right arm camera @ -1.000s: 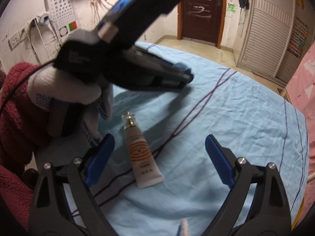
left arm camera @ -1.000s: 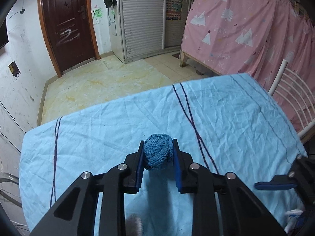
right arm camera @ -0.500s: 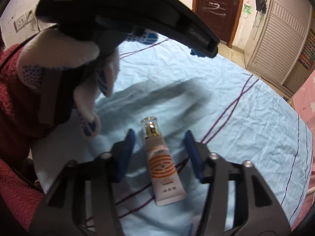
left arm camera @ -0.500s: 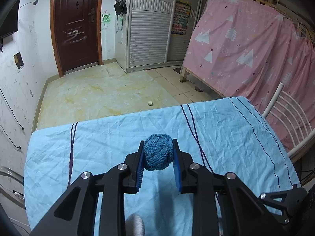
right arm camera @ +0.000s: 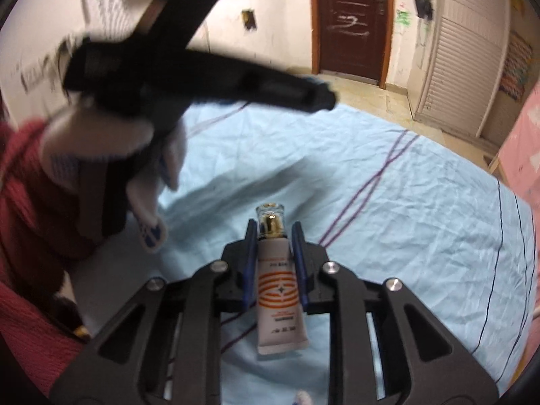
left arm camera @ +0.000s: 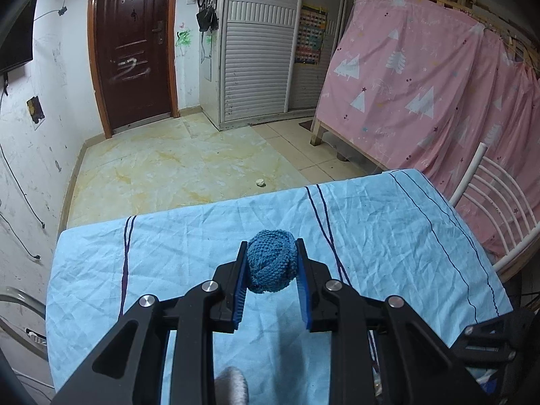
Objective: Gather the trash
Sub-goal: 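Grasp the small ointment tube with the right tool while the left holds the yarn ball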
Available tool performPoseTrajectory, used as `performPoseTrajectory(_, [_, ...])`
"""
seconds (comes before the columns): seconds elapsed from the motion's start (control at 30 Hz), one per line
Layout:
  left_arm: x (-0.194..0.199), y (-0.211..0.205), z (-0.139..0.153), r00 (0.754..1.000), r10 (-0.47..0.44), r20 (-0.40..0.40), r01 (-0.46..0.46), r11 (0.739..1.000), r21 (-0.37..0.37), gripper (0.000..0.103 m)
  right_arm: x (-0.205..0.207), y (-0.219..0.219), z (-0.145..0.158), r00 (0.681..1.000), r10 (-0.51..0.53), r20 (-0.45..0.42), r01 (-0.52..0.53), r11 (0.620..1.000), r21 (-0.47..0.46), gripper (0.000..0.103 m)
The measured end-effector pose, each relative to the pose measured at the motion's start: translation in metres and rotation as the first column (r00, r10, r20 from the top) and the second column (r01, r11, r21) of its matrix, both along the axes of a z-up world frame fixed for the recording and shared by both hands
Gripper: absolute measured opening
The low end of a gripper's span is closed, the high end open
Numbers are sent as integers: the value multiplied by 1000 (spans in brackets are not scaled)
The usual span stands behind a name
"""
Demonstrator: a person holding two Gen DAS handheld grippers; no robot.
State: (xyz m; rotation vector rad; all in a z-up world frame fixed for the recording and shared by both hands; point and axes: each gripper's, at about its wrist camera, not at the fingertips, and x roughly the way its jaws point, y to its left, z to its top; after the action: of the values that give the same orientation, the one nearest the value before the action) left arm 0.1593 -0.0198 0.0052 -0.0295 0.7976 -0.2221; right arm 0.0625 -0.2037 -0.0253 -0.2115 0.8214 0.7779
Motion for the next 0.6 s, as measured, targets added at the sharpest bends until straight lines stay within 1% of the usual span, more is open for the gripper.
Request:
performPoseTrajectory(0.13, [-2,-9,4,1000,-5,5,5,1000,17,17,1,-28,8,998,-55,-10,56,996,77,19])
performPoseTrajectory(0.37, [-6,-37,14,999,-33,14,33,998,55,17,-7,-72,22,990,-138,14,134,979,151,19])
performPoseTrajectory(0.4, [-7,-41,15,999,-38,16,37,997,61,17,3,-80,24,989,-145,17,141,977,159,19])
performPoseTrajectory(0.6, [-11,-77,26,996,-81,26,78,992,95,17,8,-126,38,970,-240,49,221,945,241,19])
